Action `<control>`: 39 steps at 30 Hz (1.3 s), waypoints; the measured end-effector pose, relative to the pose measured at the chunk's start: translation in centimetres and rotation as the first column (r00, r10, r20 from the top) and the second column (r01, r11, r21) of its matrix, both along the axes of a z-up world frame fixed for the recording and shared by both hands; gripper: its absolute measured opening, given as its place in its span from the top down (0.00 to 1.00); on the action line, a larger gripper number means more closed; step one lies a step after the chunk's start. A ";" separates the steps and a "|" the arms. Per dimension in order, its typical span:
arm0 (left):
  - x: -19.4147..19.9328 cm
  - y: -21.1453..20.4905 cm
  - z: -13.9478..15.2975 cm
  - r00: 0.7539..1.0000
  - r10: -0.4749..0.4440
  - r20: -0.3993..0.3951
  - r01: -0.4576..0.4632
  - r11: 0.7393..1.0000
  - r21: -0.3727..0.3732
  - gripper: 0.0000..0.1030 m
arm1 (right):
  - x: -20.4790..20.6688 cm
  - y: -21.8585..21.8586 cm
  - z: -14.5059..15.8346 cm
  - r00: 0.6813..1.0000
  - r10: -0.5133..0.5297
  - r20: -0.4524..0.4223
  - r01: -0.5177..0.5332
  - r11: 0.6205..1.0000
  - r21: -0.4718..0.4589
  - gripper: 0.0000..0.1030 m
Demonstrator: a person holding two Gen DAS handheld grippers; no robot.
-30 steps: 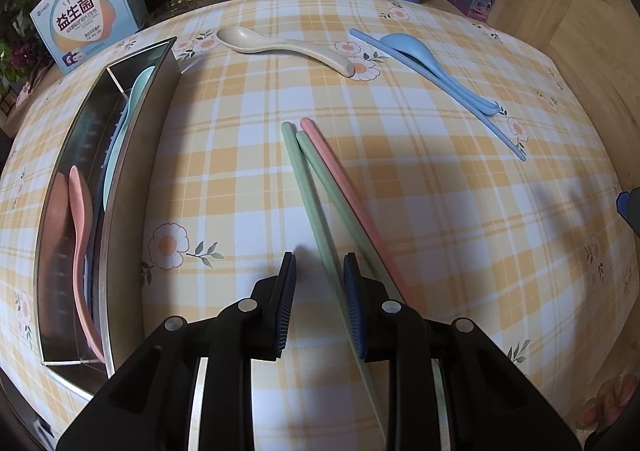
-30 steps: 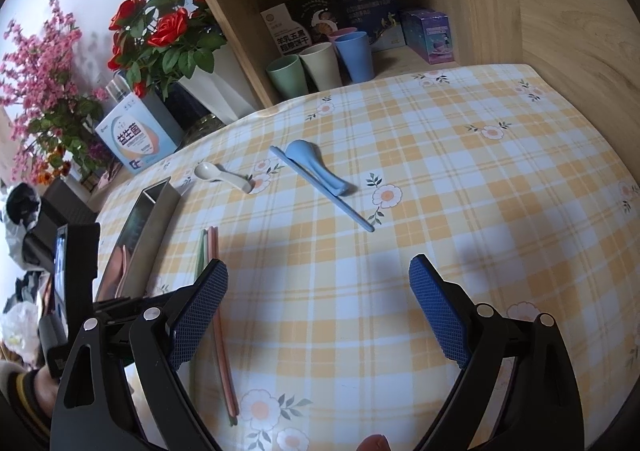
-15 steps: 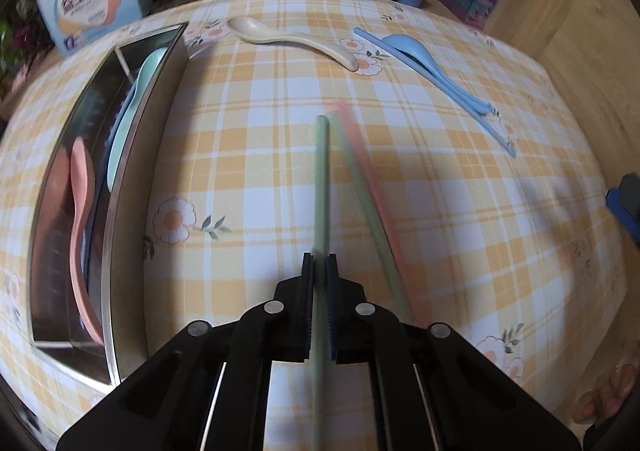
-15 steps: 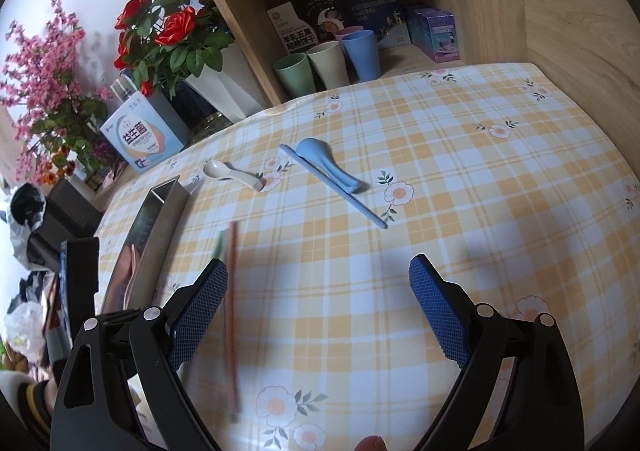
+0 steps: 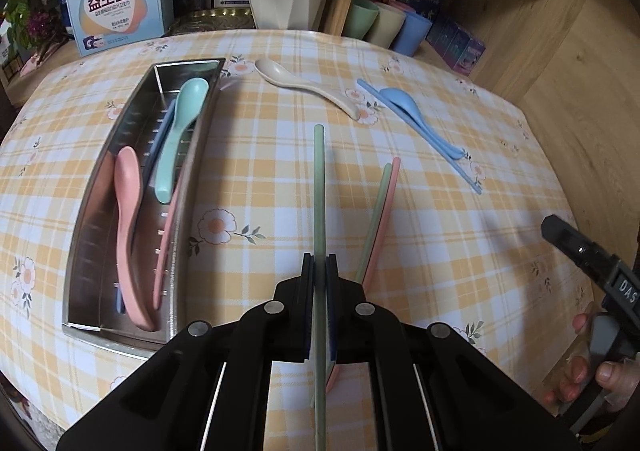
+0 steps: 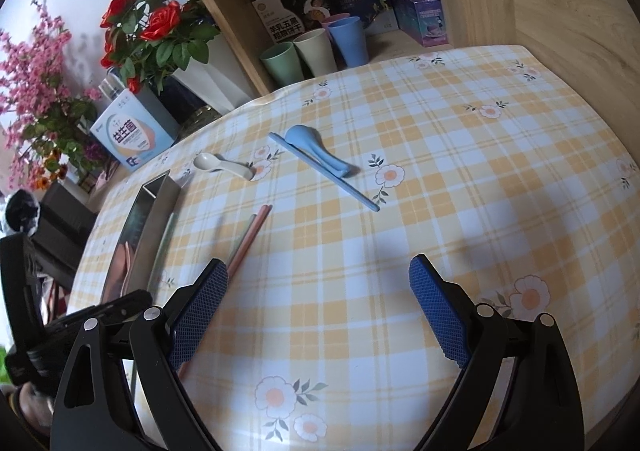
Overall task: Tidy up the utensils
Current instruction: 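Grasp the pink chopstick with the right tool while the left holds the green chopstick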
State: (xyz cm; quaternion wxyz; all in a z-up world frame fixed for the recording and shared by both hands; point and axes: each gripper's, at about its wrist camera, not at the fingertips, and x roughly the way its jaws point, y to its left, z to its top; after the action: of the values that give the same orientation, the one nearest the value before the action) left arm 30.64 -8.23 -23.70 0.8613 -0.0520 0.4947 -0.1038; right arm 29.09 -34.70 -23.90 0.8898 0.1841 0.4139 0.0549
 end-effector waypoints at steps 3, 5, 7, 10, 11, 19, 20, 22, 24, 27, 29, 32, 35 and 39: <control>0.0 0.5 0.7 1.000 0.008 0.019 -0.007 1.000 -0.006 0.95 | 0.0 0.0 0.1 1.000 0.008 0.003 -0.008 1.000 -0.006 0.14; 0.0 0.8 1.2 0.999 0.010 0.033 -0.010 1.000 -0.007 0.95 | 0.1 -0.1 0.1 1.000 0.011 0.008 -0.010 1.000 -0.014 0.14; 0.0 1.1 1.6 0.999 0.013 0.046 -0.013 1.000 -0.005 0.95 | 0.2 -0.2 0.1 1.000 0.015 0.011 -0.015 1.000 -0.024 0.14; -0.1 1.7 1.9 0.998 0.020 0.056 -0.020 1.000 -0.005 0.95 | 0.6 -0.3 0.2 1.000 0.025 0.013 -0.025 0.999 -0.040 0.14; -0.1 2.0 1.9 0.998 0.023 0.059 -0.023 1.000 -0.004 0.95 | 0.7 -0.4 0.2 1.000 0.029 0.011 -0.029 0.999 -0.044 0.14; -0.1 4.0 2.4 0.996 0.053 0.074 -0.052 0.998 -0.025 0.95 | 1.9 0.8 0.4 0.995 0.098 0.011 -0.097 0.991 -0.097 0.15; -0.1 4.3 2.5 0.995 0.057 0.079 -0.055 0.998 -0.028 0.95 | 2.2 1.0 0.4 0.994 0.112 0.011 -0.111 0.989 -0.101 0.15; -0.1 4.7 2.7 0.994 0.061 0.086 -0.059 0.998 -0.031 0.95 | 2.8 1.7 0.3 0.990 0.144 0.003 -0.143 0.984 -0.105 0.23; 0.0 4.9 2.9 0.994 0.064 0.091 -0.062 0.998 -0.033 0.95 | 3.3 2.3 0.1 0.986 0.169 -0.011 -0.169 0.979 -0.112 0.24; 0.1 5.7 2.9 0.993 0.075 0.094 -0.072 0.997 -0.040 0.95 | 4.2 4.0 -0.6 0.976 0.216 -0.040 -0.219 0.967 -0.127 0.28; 0.0 6.2 2.9 0.992 0.084 0.093 -0.080 0.996 -0.047 0.95 | 4.7 5.3 -1.2 0.970 0.238 -0.060 -0.244 0.960 -0.138 0.28; 0.0 7.0 2.8 0.991 0.095 0.094 -0.091 0.994 -0.053 0.95 | 5.4 7.4 -2.1 0.964 0.253 -0.086 -0.264 0.951 -0.161 0.29; 0.0 7.4 2.8 0.990 0.098 0.096 -0.093 0.994 -0.056 0.95 | 6.1 9.5 -3.0 0.962 0.251 -0.111 -0.270 0.941 -0.206 0.32; -0.1 8.0 2.8 0.990 0.099 0.098 -0.093 0.993 -0.066 0.95 | 6.9 11.7 -4.3 0.963 0.218 -0.157 -0.256 0.921 -0.293 0.34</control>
State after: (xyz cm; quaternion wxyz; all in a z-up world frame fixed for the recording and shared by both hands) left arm 30.51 -0.22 -20.87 0.8873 -0.0969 0.4438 -0.0800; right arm 36.01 -23.02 -28.16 0.8676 -0.0065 0.4899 0.0852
